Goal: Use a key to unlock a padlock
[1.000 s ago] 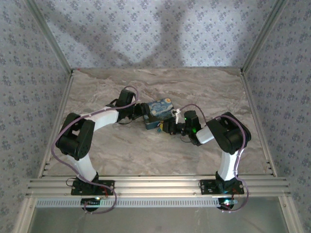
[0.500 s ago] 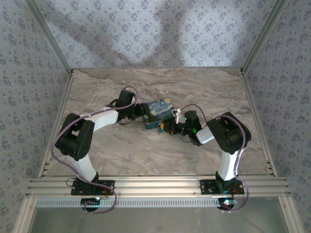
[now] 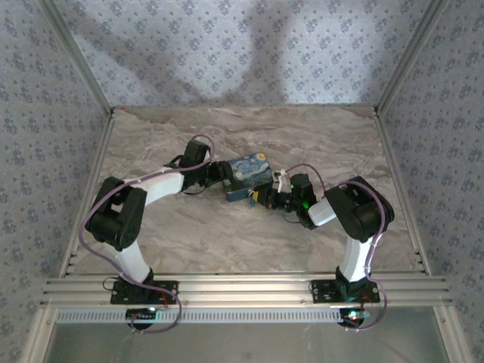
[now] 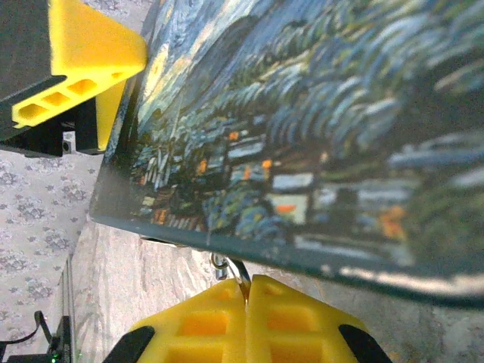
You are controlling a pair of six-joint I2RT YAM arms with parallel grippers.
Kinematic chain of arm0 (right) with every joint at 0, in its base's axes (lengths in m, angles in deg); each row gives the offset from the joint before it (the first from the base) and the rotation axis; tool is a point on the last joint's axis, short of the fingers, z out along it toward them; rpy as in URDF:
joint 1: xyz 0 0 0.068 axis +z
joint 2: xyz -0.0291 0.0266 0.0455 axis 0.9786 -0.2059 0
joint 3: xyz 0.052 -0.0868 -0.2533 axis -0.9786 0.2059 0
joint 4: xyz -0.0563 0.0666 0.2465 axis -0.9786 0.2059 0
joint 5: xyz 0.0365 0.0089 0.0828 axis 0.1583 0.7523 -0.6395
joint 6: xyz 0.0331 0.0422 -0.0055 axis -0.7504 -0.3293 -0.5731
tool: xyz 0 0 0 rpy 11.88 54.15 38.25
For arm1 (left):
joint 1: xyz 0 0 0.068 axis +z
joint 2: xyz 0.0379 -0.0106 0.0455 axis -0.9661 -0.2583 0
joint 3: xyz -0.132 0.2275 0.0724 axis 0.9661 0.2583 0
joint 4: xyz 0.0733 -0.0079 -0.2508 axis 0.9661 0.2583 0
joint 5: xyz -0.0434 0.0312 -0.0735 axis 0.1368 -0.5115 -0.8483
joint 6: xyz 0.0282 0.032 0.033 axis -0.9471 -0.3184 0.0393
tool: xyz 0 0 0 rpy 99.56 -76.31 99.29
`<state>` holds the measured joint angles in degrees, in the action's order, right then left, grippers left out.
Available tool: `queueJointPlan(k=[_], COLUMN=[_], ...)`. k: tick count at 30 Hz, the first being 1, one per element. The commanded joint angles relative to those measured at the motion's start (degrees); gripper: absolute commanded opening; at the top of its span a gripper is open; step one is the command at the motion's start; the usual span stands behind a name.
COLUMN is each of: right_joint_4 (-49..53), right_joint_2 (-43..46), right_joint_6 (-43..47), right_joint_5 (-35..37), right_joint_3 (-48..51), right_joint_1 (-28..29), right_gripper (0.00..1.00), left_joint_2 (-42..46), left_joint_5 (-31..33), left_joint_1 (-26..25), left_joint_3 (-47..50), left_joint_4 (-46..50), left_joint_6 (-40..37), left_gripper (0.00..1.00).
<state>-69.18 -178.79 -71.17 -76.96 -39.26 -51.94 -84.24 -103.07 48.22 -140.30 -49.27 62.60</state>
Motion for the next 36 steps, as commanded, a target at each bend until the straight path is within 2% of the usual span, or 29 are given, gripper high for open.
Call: queueJointPlan(k=[1,15,27,36], right_joint_4=[-1.39,-8.24,-9.97,-9.12], right_joint_2=[1.87,1.76,1.7,2.96], right_joint_6=[-2.52,-12.52,-15.89,-15.62], right_joint_5=[1.94,5.83,8.64,10.06], right_joint_3=[0.17,1.53,1.84,3.24], right_joint_1=[-0.46,-1.09,-2.36,-3.55], right_gripper=[0.08,0.08,0.07,0.07], left_joint_2=[0.38,0.92,1.02,1.96], left_joint_5=[0.99,2.12,2.05,1.8], left_joint_1=[-0.74,-2.39,-2.6,-2.49], left_joint_3=[2.21,3.73,4.61,4.8], left_joint_4=[4.19,3.31,2.84,2.41], left_joint_6=[-0.57,0.9,1.48,1.35], left_gripper=[0.58,0.59,0.59,0.63])
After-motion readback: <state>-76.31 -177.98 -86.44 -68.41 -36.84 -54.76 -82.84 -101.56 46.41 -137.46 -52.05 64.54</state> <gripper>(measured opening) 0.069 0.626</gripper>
